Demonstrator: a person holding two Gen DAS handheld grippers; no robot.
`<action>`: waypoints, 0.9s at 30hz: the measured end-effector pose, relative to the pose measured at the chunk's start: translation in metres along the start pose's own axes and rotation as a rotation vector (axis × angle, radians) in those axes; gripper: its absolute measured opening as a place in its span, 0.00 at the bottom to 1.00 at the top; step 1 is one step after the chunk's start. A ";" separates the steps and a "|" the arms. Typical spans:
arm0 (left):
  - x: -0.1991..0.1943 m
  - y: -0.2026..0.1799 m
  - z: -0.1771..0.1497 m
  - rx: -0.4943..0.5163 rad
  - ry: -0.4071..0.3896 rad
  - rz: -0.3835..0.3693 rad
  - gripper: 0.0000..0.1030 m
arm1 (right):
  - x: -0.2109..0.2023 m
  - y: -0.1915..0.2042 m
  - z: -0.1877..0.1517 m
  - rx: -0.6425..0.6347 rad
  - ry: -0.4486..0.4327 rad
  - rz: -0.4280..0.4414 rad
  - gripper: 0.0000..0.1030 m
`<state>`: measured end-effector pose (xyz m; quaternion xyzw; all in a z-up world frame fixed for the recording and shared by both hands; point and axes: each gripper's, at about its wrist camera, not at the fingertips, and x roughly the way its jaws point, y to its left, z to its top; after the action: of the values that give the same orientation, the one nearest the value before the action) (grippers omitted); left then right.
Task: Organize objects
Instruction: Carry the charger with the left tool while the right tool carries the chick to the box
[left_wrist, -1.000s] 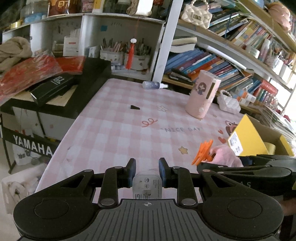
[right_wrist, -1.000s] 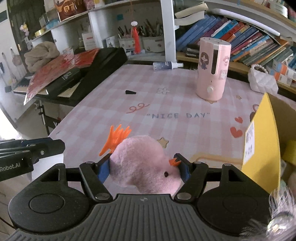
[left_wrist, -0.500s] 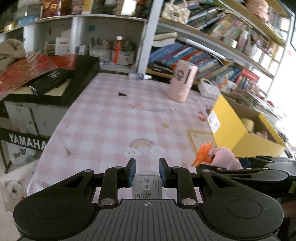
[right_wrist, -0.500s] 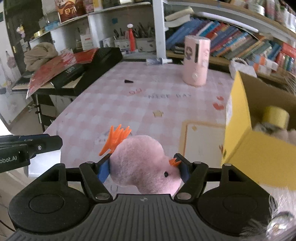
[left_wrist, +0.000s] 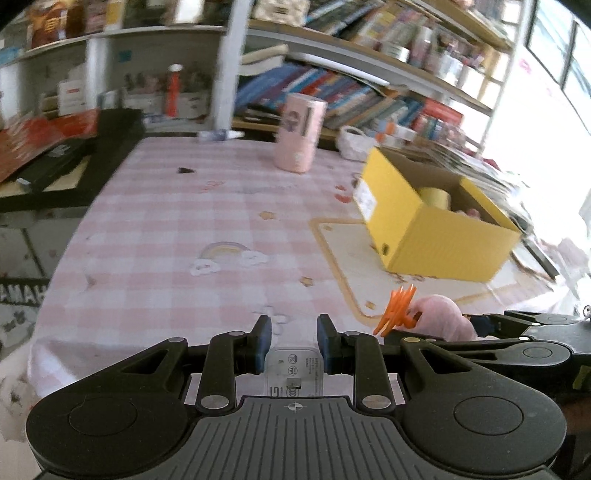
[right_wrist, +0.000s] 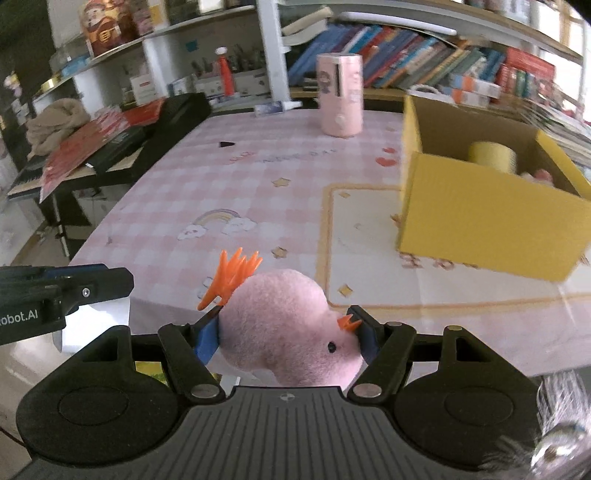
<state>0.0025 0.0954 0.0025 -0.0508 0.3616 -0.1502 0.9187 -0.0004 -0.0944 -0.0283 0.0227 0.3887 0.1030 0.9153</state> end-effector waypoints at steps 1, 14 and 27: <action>0.001 -0.004 0.000 0.011 0.002 -0.011 0.24 | -0.003 -0.004 -0.002 0.014 -0.002 -0.011 0.67; 0.022 -0.070 0.003 0.171 0.036 -0.191 0.24 | -0.047 -0.062 -0.033 0.177 -0.039 -0.191 0.67; 0.050 -0.105 0.015 0.214 0.063 -0.228 0.24 | -0.054 -0.100 -0.037 0.233 -0.031 -0.236 0.67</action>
<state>0.0220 -0.0205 0.0028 0.0113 0.3639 -0.2925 0.8842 -0.0460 -0.2044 -0.0282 0.0843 0.3838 -0.0513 0.9181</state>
